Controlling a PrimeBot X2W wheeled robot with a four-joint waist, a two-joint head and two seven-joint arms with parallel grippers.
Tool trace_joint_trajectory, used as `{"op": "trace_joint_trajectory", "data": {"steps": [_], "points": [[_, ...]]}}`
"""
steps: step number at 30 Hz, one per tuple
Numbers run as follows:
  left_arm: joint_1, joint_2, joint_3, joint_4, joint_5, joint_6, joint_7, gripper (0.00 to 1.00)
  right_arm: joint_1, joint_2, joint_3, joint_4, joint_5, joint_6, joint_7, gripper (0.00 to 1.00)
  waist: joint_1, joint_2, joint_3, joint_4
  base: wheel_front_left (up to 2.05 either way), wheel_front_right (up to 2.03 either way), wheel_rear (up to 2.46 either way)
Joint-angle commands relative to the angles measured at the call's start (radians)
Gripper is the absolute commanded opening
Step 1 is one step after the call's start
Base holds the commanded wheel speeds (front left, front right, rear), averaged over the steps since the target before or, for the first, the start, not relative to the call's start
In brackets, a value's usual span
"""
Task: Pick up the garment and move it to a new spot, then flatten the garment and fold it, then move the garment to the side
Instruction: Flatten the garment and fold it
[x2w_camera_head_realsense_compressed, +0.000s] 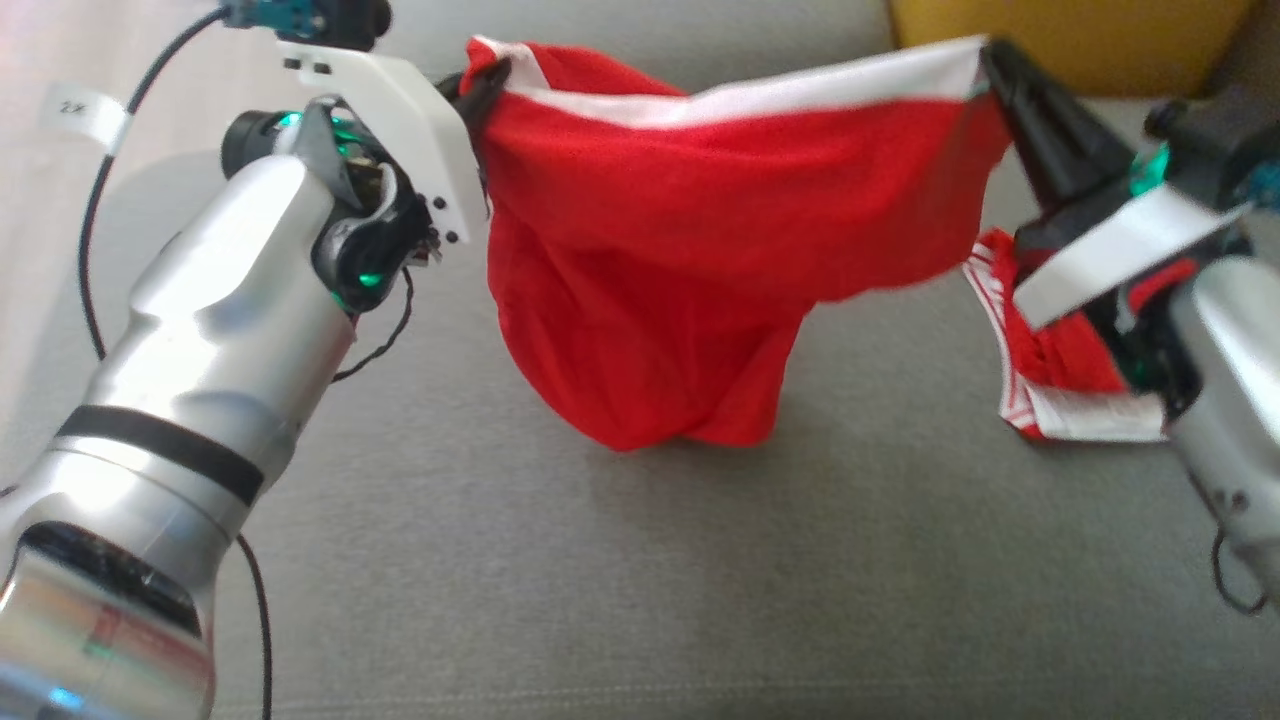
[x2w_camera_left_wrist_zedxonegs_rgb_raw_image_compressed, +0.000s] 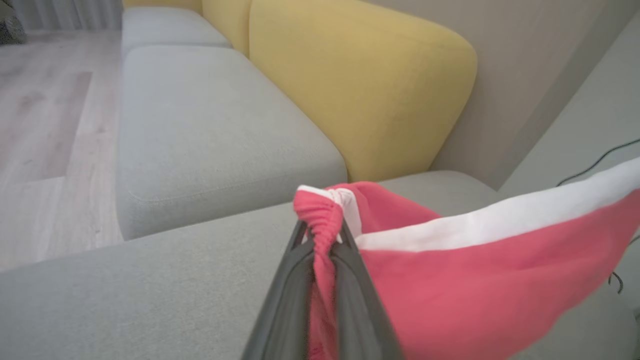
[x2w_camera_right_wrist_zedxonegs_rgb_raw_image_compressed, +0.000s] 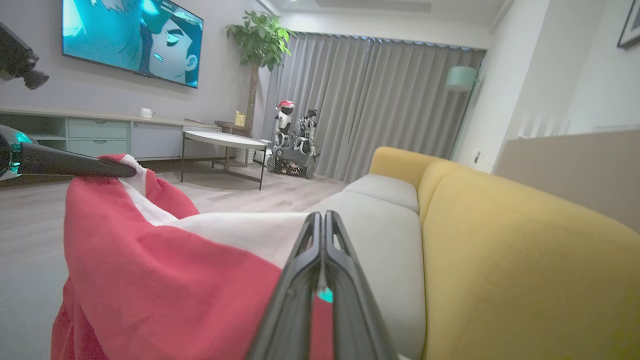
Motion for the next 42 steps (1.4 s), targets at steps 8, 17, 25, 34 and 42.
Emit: {"op": "trace_joint_trajectory", "data": {"steps": [8, 17, 25, 34, 42], "points": [[-0.029, 0.055, 0.067, -0.068, -0.007, 0.007, -0.109, 0.0, -0.124, -0.028, -0.005, 0.066, 0.005, 0.007, -0.024, 0.0, 0.0, 0.0, -0.064, 0.088, 0.0, 0.0, 0.0], [0.079, 0.091, 0.082, -0.187, -0.044, 0.046, -0.114, 0.0, -0.047, -0.086, 0.048, 0.025, 0.024, 0.007, 0.016, 0.0, 0.0, 0.0, -0.078, 0.118, 0.0, 0.0, 0.0], [0.084, 0.183, 0.095, -0.346, -0.053, 0.14, -0.026, 0.0, -0.099, -0.131, 0.043, -0.066, 0.036, 0.007, 0.128, 0.0, 0.0, 0.0, -0.023, 0.097, 0.0, 0.0, 0.0], [-0.138, 0.176, 0.131, -0.326, -0.012, 0.19, 0.014, 0.0, -0.441, -0.094, 0.149, 0.013, 0.0, 0.007, 0.166, 0.0, 0.0, 0.0, 0.194, 0.039, 0.0, 0.0, 0.0], [-0.389, 0.108, 0.164, -0.151, 0.109, 0.187, -0.206, 0.0, -0.784, 0.023, 0.157, 0.334, -0.167, 0.007, -0.055, 0.0, 0.0, 0.0, 0.31, 0.008, 0.0, 0.0, 0.0]]}}
